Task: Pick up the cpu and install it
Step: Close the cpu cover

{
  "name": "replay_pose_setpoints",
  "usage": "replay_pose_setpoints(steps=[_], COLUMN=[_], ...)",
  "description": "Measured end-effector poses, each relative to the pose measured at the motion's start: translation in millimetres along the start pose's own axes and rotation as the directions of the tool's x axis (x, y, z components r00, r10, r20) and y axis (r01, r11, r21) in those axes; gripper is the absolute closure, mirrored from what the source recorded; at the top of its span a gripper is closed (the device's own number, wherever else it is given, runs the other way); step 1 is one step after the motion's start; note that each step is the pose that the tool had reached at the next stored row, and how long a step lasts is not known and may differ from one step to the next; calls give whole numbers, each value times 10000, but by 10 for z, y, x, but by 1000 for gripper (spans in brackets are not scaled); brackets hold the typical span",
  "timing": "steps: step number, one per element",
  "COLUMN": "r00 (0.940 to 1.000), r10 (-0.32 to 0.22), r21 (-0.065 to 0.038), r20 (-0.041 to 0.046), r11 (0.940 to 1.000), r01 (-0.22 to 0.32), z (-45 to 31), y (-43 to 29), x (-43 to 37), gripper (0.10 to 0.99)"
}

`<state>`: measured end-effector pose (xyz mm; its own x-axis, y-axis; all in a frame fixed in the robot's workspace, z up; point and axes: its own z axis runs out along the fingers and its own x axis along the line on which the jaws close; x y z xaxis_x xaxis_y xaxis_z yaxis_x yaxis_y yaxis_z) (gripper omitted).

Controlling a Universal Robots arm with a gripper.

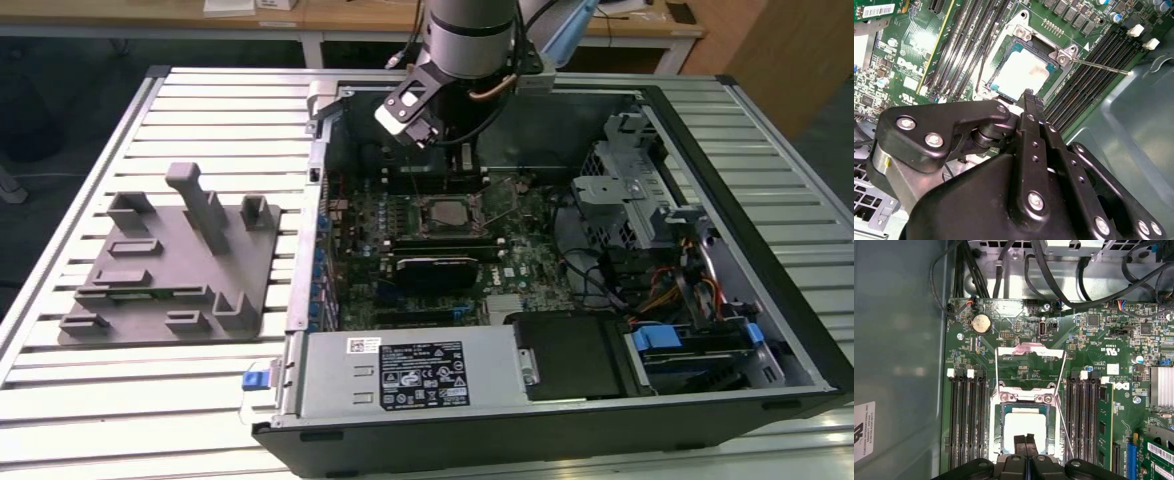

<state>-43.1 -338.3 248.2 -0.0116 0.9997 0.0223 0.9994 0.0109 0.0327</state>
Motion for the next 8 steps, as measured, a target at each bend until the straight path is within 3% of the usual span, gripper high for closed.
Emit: replay_pose_setpoints(steps=[8], r00=[10000], r10=[0], r21=[3], r20=[5], r11=[10000], r01=[0], z=[-6], y=[0], x=[0], gripper=[980])
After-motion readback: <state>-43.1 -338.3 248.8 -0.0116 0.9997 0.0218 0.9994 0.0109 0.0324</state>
